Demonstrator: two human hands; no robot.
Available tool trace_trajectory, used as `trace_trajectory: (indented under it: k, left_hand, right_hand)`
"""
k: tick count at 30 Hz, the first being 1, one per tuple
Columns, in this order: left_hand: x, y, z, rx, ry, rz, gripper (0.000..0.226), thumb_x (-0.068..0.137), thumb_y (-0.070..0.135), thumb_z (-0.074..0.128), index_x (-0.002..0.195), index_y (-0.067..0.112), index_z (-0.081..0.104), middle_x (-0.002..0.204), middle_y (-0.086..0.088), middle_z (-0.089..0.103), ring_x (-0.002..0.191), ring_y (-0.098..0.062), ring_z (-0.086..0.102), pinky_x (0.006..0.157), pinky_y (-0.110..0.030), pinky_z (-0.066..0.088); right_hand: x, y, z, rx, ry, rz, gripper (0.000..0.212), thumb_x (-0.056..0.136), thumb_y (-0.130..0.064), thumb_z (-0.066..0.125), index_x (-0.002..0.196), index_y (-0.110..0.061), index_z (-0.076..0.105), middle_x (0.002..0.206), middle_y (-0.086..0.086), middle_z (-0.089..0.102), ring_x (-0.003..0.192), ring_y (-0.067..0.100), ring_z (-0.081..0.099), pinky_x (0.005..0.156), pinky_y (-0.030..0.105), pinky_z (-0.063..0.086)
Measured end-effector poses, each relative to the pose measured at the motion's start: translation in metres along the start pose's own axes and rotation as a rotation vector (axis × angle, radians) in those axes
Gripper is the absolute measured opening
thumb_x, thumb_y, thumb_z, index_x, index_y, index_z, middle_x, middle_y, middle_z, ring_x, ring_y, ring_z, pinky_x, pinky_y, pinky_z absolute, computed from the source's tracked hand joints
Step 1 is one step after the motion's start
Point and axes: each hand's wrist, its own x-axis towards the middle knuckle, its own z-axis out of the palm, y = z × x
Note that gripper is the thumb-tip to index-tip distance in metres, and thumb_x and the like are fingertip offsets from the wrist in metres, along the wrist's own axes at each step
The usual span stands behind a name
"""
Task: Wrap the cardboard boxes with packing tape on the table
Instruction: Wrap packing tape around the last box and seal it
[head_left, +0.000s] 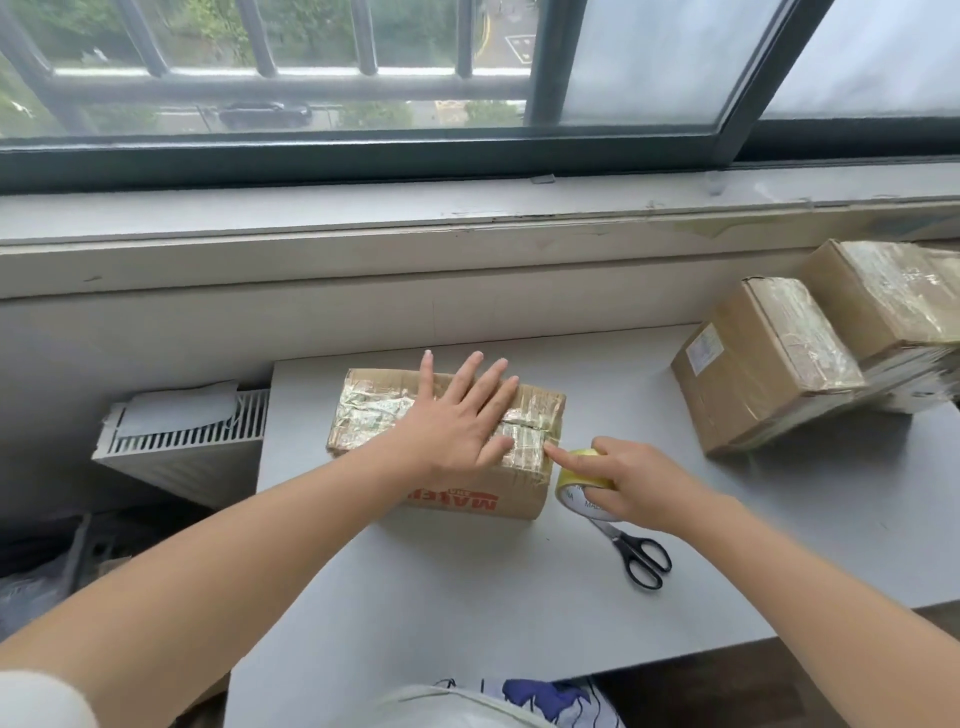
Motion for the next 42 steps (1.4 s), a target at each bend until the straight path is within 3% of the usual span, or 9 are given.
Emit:
trace_trajectory:
  k: [13,18,25,28,30,32,34,37,42]
  left_hand:
    - [0.011,0.009,0.005,0.02,0.077,0.108,0.103,0.083,0.088,-0.006,0.165,0.025,0.001,0.164,-0.007,0.015,0.148,-0.032,0.018,0.112,-0.081,0.007]
    - [0.017,0.018,-0.011,0.019,-0.015,0.123,0.129,0.064,0.103,0.032,0.163,0.027,-0.003,0.156,-0.009,0.019,0.139,-0.033,0.022,0.103,-0.088,0.007]
    - [0.023,0.034,-0.033,-0.084,-0.038,0.255,0.115,0.058,0.074,0.078,0.153,0.041,0.02,0.142,-0.003,0.028,0.137,-0.029,0.029,0.105,-0.086,0.013]
    - [0.011,0.011,-0.066,-0.411,-0.065,0.247,0.11,0.059,0.062,0.085,0.151,0.045,0.026,0.149,0.011,0.03,0.146,-0.014,0.026,0.116,-0.077,0.004]
    - [-0.001,-0.011,-0.085,-0.665,-0.042,0.215,0.107,0.061,0.048,0.09,0.149,0.048,0.028,0.146,0.027,0.036,0.14,-0.002,0.036,0.122,-0.066,0.015]
    - [-0.013,-0.033,-0.095,-0.917,-0.024,0.197,0.107,0.064,0.03,0.093,0.147,0.051,0.03,0.14,0.026,0.047,0.131,-0.004,0.05,0.117,-0.052,0.037]
    - [-0.023,-0.048,-0.097,-1.057,-0.048,0.169,0.112,0.067,0.015,0.094,0.151,0.048,0.027,0.14,0.014,0.054,0.129,-0.012,0.056,0.11,-0.048,0.047]
    - [-0.032,-0.062,-0.095,-1.124,-0.096,0.132,0.114,0.074,0.006,0.089,0.154,0.052,0.022,0.144,0.017,0.052,0.131,-0.01,0.055,0.109,-0.044,0.049]
    - [-0.045,-0.095,-0.098,-1.096,-0.026,0.055,0.087,0.088,0.021,0.078,0.149,0.063,0.033,0.156,0.037,0.034,0.137,0.005,0.045,0.112,-0.035,0.045]
  right_hand:
    - [-0.001,-0.004,0.011,0.087,0.081,0.054,0.061,0.087,-0.036,0.046,0.147,-0.044,0.04,0.071,-0.006,0.034,0.057,0.017,0.035,0.052,0.025,0.025]
    - [0.001,-0.008,0.005,0.084,0.041,0.078,0.067,0.086,-0.027,0.05,0.147,-0.047,0.034,0.072,-0.004,0.034,0.062,0.02,0.037,0.06,0.03,0.03]
    - [0.005,-0.03,-0.041,0.024,-0.137,0.106,0.061,0.094,-0.02,0.054,0.145,-0.053,0.046,0.079,-0.009,0.037,0.08,0.017,0.042,0.07,0.028,0.029]
    - [0.008,-0.048,-0.076,0.243,0.019,0.125,0.064,0.085,-0.022,0.057,0.143,-0.049,0.053,0.083,-0.009,0.051,0.077,0.014,0.048,0.072,0.027,0.036]
    - [0.008,-0.06,-0.098,0.473,0.189,0.145,0.064,0.081,-0.02,0.061,0.14,-0.046,0.058,0.095,-0.006,0.068,0.079,0.019,0.058,0.072,0.031,0.047]
    - [0.009,-0.079,-0.121,0.622,0.292,0.142,0.066,0.085,-0.009,0.068,0.136,-0.05,0.059,0.108,-0.002,0.075,0.082,0.033,0.064,0.075,0.042,0.054]
    - [0.016,-0.1,-0.134,0.696,0.3,0.111,0.065,0.087,-0.002,0.071,0.135,-0.046,0.062,0.114,-0.006,0.074,0.088,0.028,0.069,0.078,0.041,0.058]
    - [0.04,-0.123,-0.136,0.726,0.305,0.089,0.057,0.087,-0.003,0.072,0.133,-0.036,0.066,0.12,-0.018,0.071,0.094,0.002,0.068,0.08,0.018,0.052]
    - [0.083,-0.139,-0.133,0.656,0.4,0.143,0.045,0.087,-0.008,0.067,0.119,-0.039,0.072,0.107,-0.018,0.073,0.09,0.0,0.066,0.077,0.015,0.052]
